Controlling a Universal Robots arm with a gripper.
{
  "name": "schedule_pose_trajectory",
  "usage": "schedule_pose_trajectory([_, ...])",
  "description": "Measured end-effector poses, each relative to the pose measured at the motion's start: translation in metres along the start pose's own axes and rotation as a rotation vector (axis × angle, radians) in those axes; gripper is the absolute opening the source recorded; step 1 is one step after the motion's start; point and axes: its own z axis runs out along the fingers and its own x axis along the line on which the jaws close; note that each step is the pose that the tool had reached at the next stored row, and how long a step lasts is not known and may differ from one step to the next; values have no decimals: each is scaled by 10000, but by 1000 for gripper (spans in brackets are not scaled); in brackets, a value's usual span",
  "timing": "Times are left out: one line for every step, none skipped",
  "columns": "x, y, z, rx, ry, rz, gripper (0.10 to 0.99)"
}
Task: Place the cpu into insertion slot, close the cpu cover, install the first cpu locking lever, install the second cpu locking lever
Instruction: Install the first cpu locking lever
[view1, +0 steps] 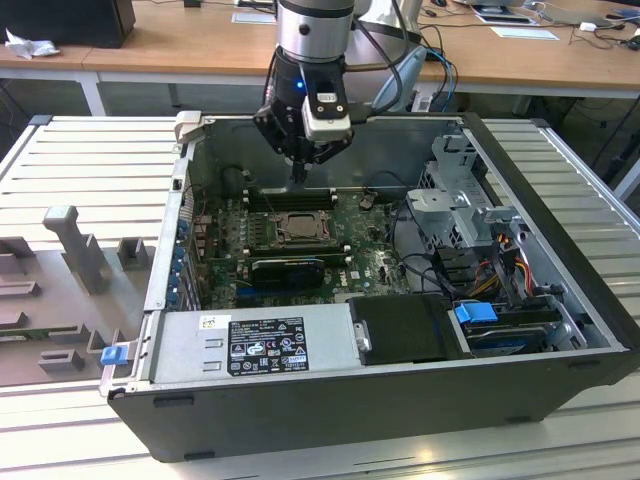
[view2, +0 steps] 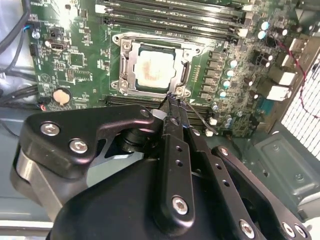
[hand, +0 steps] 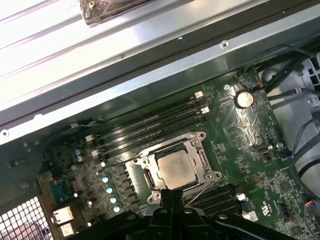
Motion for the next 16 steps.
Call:
schedule_pose_trajectory([0, 0, 0, 13, 4, -256, 106])
schedule_pose_trajectory([0, 0, 0, 21, 7, -436, 106])
schedule_pose_trajectory([0, 0, 0, 29, 9, -625, 106])
schedule_pose_trajectory([0, 0, 0, 39, 12, -817, 106])
schedule_pose_trajectory([0, 0, 1, 48, 15, -1040, 106])
schedule_pose_trajectory([0, 0, 2, 58, 19, -1251, 106])
schedule_pose_trajectory([-1, 0, 6, 71, 18, -1537, 106])
schedule_pose_trajectory([-1, 0, 8, 76, 10, -1680, 106])
schedule_pose_trajectory([-1, -1, 14, 69, -50, -1880, 106])
schedule_pose_trajectory([-1, 0, 19, 48, -140, -2015, 106])
schedule_pose_trajectory([-2, 0, 27, 38, -191, -2177, 106])
schedule_pose_trajectory([-2, 0, 31, 40, -194, -2299, 106])
schedule_pose_trajectory([-2, 0, 34, 48, -191, -2452, 106])
schedule_pose_trajectory([-2, -1, 35, 54, -188, -2610, 106])
schedule_pose_trajectory([-2, -1, 37, 60, -185, -2760, 106])
schedule_pose_trajectory([-2, -1, 38, 64, -182, -2918, 106])
